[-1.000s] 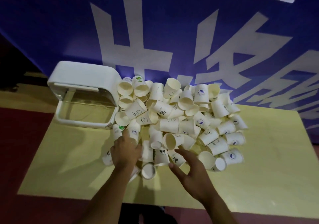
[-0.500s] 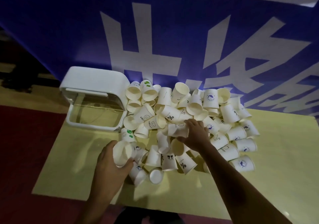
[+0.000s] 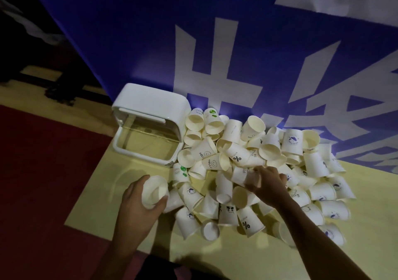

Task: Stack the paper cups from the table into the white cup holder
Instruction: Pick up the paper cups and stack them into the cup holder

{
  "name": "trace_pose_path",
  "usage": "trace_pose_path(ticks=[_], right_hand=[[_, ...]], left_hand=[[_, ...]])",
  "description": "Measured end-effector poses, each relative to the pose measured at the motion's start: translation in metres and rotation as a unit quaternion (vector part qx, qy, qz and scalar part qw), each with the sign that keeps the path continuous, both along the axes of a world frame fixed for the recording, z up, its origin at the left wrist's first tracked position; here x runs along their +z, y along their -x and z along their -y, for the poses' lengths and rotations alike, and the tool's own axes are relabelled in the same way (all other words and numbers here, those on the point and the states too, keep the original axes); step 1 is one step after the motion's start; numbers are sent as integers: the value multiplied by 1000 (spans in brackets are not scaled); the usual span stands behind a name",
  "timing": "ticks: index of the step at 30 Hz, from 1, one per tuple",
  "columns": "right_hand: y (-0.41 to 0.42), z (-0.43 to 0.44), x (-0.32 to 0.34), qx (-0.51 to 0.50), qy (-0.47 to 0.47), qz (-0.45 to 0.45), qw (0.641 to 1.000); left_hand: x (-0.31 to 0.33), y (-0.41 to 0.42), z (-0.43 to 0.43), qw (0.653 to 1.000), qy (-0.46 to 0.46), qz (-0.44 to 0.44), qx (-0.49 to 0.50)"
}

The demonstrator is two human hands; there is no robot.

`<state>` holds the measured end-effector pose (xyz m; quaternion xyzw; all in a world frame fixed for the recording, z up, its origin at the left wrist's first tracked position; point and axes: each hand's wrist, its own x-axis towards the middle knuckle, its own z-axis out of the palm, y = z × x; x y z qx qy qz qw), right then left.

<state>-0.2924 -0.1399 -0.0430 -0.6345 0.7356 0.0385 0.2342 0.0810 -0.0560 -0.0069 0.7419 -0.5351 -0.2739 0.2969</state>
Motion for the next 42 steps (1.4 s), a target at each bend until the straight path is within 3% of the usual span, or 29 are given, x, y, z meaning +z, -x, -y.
trace_pose_path(ticks=[4, 8, 13, 20, 26, 33, 38, 42], right_hand=[[0, 2, -6, 15, -40, -23, 999], [-7, 0, 2, -35, -10, -14, 999], [-42, -17, 38, -154, 33, 79, 984], [-177, -18, 68, -201, 101, 242, 944], [-280, 7, 53, -201, 141, 309, 919], [-328, 40, 18, -221, 150, 347, 899], [-355, 61, 5, -190, 158, 347, 905], [-376, 78, -3, -177, 153, 347, 908]], left_hand=[[-2, -29, 19, 999, -8, -29, -16], [2, -68, 39, 998, -5, -40, -48], [-3, -127, 75, 996, -8, -63, -66], [-11, -176, 146, 993, 16, -68, -99], [-46, -187, 196, 987, 4, -89, -134], [-89, -194, 227, 976, -86, -49, -195], [-100, -198, 239, 958, -144, 6, -248], [-103, -201, 246, 948, -143, -5, -284]])
